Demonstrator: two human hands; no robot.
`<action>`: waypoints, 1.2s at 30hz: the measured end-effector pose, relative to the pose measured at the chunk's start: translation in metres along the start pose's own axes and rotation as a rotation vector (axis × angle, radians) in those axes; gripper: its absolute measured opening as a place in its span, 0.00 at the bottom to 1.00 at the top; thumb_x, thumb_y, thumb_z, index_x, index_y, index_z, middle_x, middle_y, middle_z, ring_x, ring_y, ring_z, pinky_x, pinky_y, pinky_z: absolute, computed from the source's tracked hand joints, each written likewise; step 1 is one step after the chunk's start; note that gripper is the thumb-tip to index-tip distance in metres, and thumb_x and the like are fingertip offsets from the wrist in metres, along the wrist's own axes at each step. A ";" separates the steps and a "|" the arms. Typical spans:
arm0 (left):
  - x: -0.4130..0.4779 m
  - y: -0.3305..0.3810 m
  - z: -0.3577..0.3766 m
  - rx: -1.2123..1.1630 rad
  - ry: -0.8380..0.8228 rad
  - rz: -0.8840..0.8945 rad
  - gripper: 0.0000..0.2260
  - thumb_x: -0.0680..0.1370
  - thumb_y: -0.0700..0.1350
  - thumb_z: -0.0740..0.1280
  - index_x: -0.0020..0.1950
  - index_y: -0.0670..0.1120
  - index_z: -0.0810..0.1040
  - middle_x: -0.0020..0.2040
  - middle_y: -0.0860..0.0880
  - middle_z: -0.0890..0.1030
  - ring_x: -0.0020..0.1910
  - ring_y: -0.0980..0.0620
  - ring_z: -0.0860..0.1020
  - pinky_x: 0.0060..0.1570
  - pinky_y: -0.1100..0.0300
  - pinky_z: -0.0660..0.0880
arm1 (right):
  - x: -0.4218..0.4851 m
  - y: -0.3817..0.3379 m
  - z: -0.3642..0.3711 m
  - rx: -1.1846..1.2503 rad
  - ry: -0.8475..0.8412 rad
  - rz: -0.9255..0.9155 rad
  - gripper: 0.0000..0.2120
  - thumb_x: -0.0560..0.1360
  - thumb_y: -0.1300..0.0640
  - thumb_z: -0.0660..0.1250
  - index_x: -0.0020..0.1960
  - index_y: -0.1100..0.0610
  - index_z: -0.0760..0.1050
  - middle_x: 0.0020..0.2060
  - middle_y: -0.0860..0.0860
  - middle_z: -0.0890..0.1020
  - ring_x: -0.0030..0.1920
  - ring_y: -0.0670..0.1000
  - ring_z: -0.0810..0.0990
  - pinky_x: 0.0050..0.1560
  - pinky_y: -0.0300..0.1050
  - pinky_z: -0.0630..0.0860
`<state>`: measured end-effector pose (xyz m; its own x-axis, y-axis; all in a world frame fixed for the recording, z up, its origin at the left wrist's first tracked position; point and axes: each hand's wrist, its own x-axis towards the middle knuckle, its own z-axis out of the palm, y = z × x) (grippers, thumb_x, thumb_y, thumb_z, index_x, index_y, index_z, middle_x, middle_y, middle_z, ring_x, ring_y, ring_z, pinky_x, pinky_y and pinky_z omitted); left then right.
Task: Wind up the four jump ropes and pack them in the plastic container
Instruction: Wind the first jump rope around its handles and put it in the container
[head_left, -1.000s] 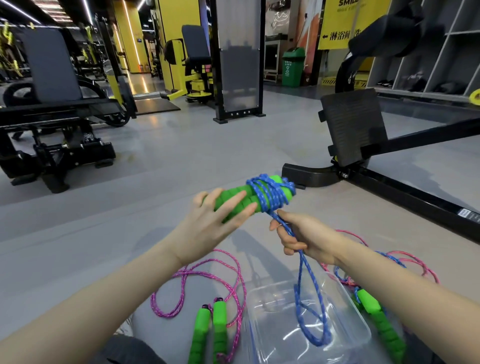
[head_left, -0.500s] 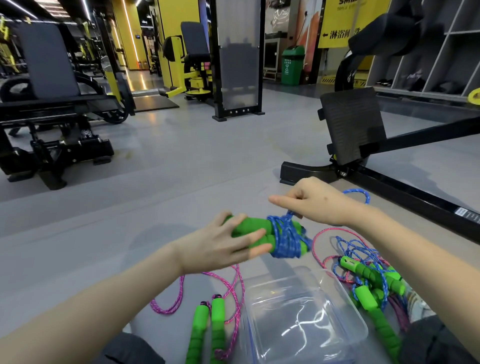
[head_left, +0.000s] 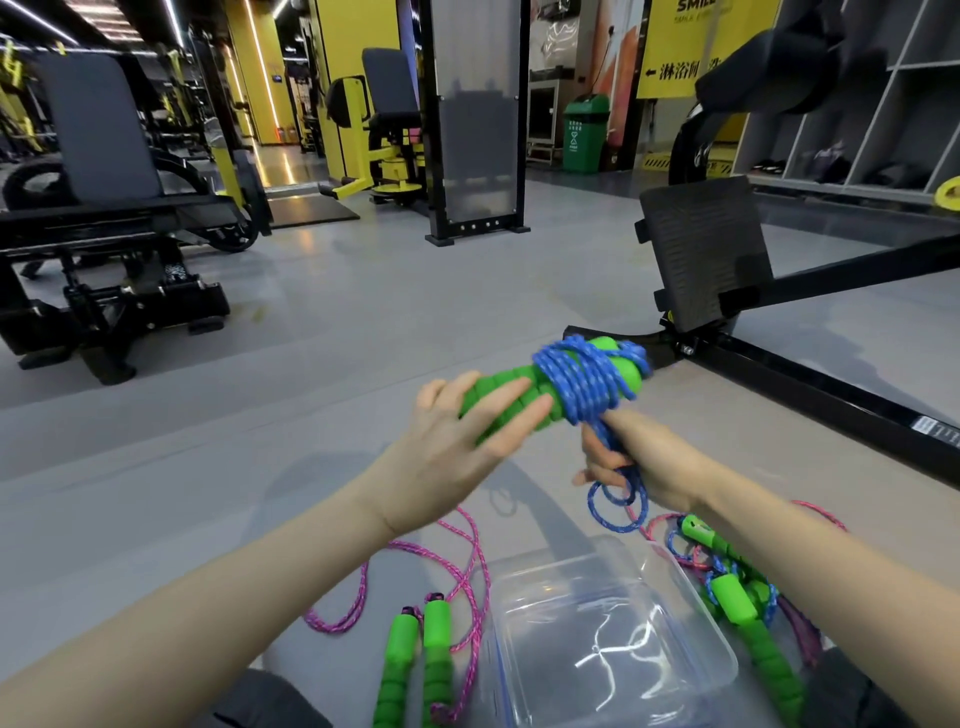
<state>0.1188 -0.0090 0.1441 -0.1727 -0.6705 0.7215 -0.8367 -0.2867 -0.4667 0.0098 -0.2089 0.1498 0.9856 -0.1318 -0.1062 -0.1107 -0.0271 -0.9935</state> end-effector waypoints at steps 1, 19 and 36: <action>-0.004 -0.005 0.003 0.029 -0.025 -0.036 0.21 0.79 0.42 0.64 0.71 0.47 0.64 0.67 0.46 0.67 0.55 0.40 0.73 0.46 0.51 0.68 | 0.000 0.001 0.008 0.026 -0.021 0.037 0.25 0.81 0.51 0.49 0.26 0.55 0.62 0.19 0.47 0.57 0.19 0.48 0.57 0.36 0.44 0.74; -0.032 -0.034 0.009 0.266 -0.431 -0.341 0.38 0.61 0.38 0.78 0.67 0.47 0.67 0.56 0.47 0.79 0.38 0.43 0.76 0.35 0.57 0.67 | 0.000 -0.001 0.060 0.065 0.322 -0.103 0.10 0.78 0.59 0.62 0.38 0.56 0.66 0.28 0.51 0.67 0.21 0.44 0.59 0.24 0.35 0.58; -0.057 -0.046 0.007 0.276 -0.569 -0.109 0.30 0.65 0.34 0.49 0.68 0.43 0.64 0.55 0.42 0.79 0.36 0.42 0.74 0.33 0.55 0.66 | -0.013 -0.051 0.056 -0.364 0.297 -0.461 0.14 0.76 0.61 0.64 0.33 0.63 0.70 0.34 0.52 0.67 0.33 0.43 0.65 0.36 0.34 0.62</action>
<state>0.1703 0.0378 0.1210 0.2722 -0.8644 0.4228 -0.6560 -0.4882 -0.5757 0.0101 -0.1505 0.1992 0.8707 -0.2929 0.3951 0.2273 -0.4727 -0.8514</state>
